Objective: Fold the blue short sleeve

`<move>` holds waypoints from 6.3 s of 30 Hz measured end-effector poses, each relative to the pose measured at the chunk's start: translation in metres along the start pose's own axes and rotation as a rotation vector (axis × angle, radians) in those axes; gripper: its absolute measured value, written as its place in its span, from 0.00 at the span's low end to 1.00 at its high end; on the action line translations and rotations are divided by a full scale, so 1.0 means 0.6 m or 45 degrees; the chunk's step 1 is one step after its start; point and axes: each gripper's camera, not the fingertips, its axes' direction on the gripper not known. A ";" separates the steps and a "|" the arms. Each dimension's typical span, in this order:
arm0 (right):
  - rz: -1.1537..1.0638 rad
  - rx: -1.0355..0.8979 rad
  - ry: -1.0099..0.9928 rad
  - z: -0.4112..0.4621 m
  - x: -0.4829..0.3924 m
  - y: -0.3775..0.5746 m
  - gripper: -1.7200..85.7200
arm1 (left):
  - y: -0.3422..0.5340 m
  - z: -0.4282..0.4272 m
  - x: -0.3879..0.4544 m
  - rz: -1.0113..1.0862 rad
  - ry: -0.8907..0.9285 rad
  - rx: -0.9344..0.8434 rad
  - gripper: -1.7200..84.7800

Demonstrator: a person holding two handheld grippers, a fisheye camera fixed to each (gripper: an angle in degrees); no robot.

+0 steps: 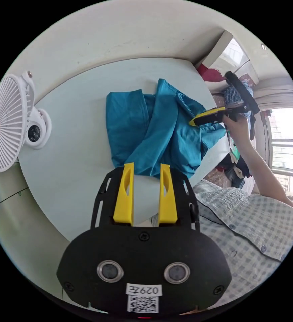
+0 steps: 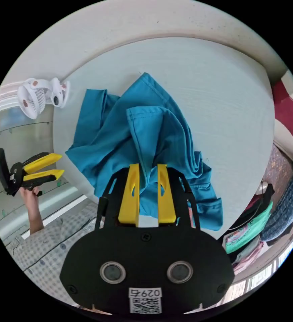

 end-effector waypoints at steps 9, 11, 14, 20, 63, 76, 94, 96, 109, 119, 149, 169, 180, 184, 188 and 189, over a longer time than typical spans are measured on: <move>-0.452 0.766 -0.381 -0.260 -0.032 0.231 0.02 | 0.006 -0.024 -0.028 -0.012 0.071 0.104 0.15; -0.713 0.916 -0.568 -0.316 -0.052 0.321 0.02 | -0.014 -0.050 -0.022 0.037 0.023 0.178 0.15; -0.896 0.621 -0.580 -0.280 -0.104 0.370 0.02 | -0.051 -0.056 -0.008 0.113 -0.019 0.181 0.15; -0.308 -0.333 -0.678 0.084 -0.071 0.353 0.09 | -0.133 0.008 0.042 0.300 0.000 0.021 0.17; -0.729 -0.345 -0.404 0.378 -0.202 0.216 0.02 | -0.324 0.224 0.061 0.223 -0.318 -0.403 0.03; -0.005 0.198 -0.370 0.237 0.088 0.145 0.02 | -0.353 0.246 0.098 0.214 -0.265 -0.316 0.01; 0.000 0.283 -0.111 0.278 0.191 0.093 0.01 | -0.302 0.288 0.062 -0.040 -0.345 -0.230 0.01; -0.078 0.182 -0.092 0.303 0.172 0.042 0.01 | -0.311 0.287 0.062 -0.054 -0.364 -0.245 0.01; -0.023 0.014 0.013 0.341 0.293 -0.089 0.01 | -0.371 0.238 0.029 -0.174 -0.390 -0.167 0.01; -0.049 -0.028 0.272 0.297 0.314 -0.183 0.01 | -0.444 0.192 0.030 -0.050 -0.569 -0.235 0.01; 0.550 0.011 0.220 0.109 0.663 0.050 0.01 | -0.200 0.077 -0.161 -0.320 0.072 -0.074 0.01; 0.089 0.036 -0.133 0.088 0.525 0.087 0.01 | -0.012 0.066 -0.258 -0.537 -0.240 0.013 0.01; 0.076 -0.049 -0.070 0.096 0.493 0.090 0.01 | 0.140 0.019 -0.229 -0.646 0.016 0.333 0.01; 0.121 -0.054 0.008 0.097 0.456 0.096 0.01 | 0.059 0.098 -0.153 -0.375 0.161 0.141 0.01; 0.070 0.005 -0.073 0.111 0.375 0.144 0.01 | 0.034 0.154 -0.105 -0.191 0.110 -0.042 0.01; 0.068 -0.008 -0.073 0.120 0.366 0.151 0.01 | 0.036 0.158 -0.100 -0.165 0.093 -0.062 0.01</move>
